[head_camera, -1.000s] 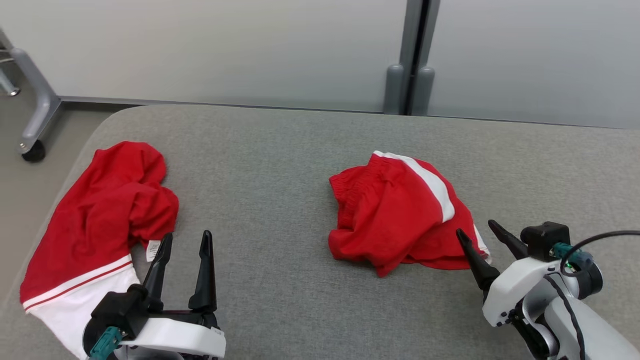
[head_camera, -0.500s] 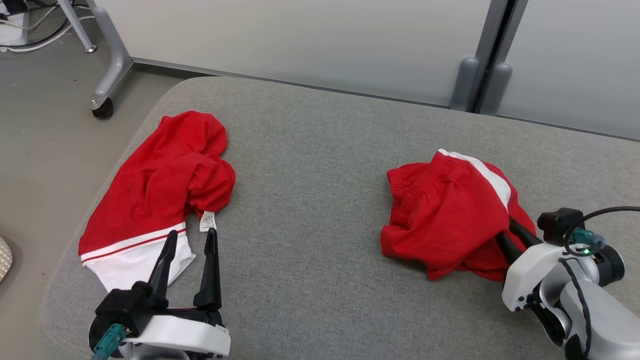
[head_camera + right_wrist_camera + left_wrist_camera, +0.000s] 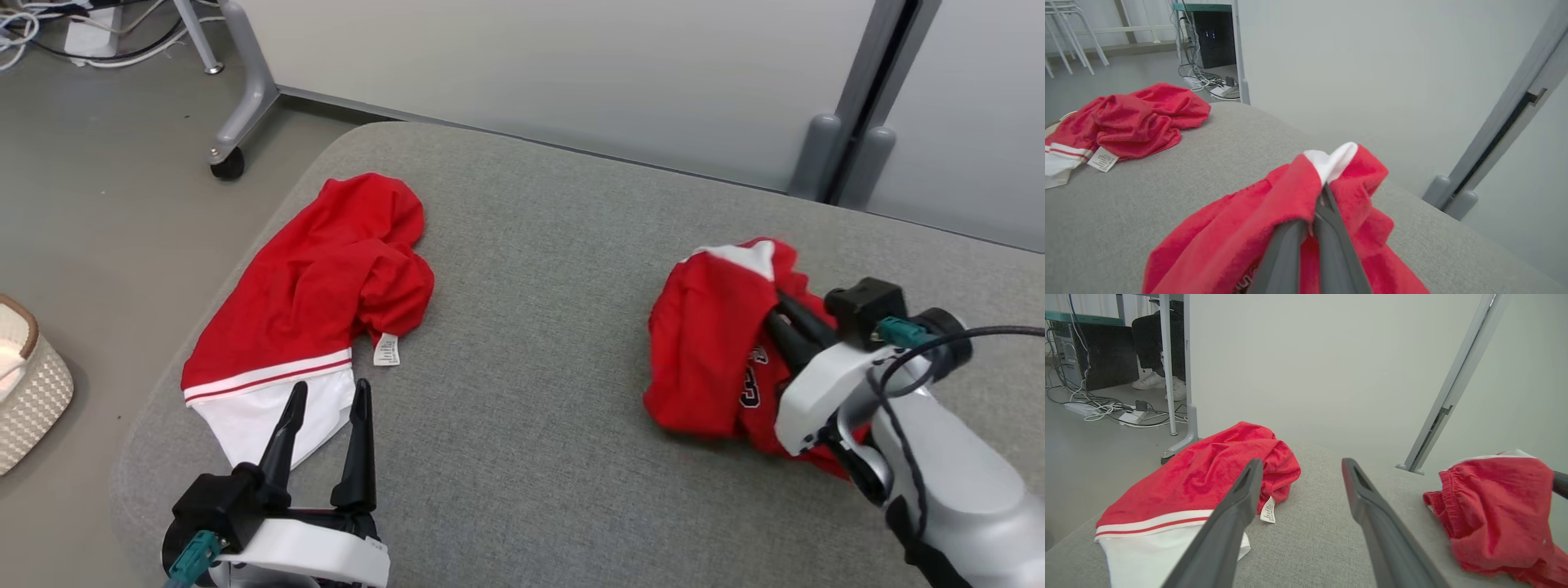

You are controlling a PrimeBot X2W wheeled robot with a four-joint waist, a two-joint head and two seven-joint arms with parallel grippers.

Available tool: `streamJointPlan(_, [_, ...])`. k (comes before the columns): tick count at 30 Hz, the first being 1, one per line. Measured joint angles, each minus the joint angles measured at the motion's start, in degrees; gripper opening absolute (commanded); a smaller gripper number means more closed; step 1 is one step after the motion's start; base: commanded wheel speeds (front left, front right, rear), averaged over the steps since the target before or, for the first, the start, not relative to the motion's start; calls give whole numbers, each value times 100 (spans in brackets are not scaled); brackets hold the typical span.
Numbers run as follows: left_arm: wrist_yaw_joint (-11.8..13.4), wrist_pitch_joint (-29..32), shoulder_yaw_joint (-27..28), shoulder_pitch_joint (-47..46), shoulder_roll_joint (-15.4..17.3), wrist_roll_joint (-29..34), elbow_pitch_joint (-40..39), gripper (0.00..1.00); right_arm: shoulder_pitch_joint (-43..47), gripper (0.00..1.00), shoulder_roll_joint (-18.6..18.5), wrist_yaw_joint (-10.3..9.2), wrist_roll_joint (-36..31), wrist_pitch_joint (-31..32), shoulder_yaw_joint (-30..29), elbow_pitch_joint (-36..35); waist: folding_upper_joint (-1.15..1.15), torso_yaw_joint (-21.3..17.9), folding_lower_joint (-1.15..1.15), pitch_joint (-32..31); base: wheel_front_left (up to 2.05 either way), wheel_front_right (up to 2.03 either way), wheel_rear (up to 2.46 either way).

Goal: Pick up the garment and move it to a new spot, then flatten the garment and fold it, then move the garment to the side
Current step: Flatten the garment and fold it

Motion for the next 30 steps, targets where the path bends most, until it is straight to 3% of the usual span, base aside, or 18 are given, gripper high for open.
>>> streamJointPlan(6, [21, 0, -141, -6, -2, -93, 43, 100, -332, 0, 233, 0, 53, 85, 984, 43, 0, 218, 0, 47, 0, 0, 0])
streamJointPlan(7, [24, 0, -153, -9, -1, -101, 49, 100, -392, 6, 277, 0, 104, 85, 1140, 75, 0, 239, 0, 62, 0, 0, 0])
streamJointPlan(9, [33, 0, -176, -14, -2, -112, 66, 100, -480, 43, 369, 0, 221, 88, 1458, 175, 0, 262, 0, 88, 0, 0, 0])
streamJointPlan(10, [33, 0, -186, -18, -2, -118, 82, 100, -508, 95, 414, 0, 308, 93, 1605, 243, 0, 262, 0, 95, 0, 0, 0])
streamJointPlan(11, [33, 0, -193, -20, -1, -126, 101, 100, -522, 100, 457, 0, 389, 125, 1750, 304, 0, 251, 0, 97, 0, 0, 0])
streamJointPlan(19, [37, 0, -153, -65, -2, -121, 207, 100, -565, 100, 445, 0, 1009, 23, 1962, 165, 0, -14, 0, 12, 0, 0, 0])
streamJointPlan(25, [-26, 0, -94, -60, -3, -44, 235, 100, 51, 100, 18, 0, 1034, -2, 1001, -991, 0, -360, 0, -134, 0, 0, 0])
streamJointPlan(30, [-56, 0, -143, -58, -2, 0, 275, 100, 811, 100, -120, 0, 1136, -3, 200, -1369, 0, -596, 0, -245, 0, 0, 0])
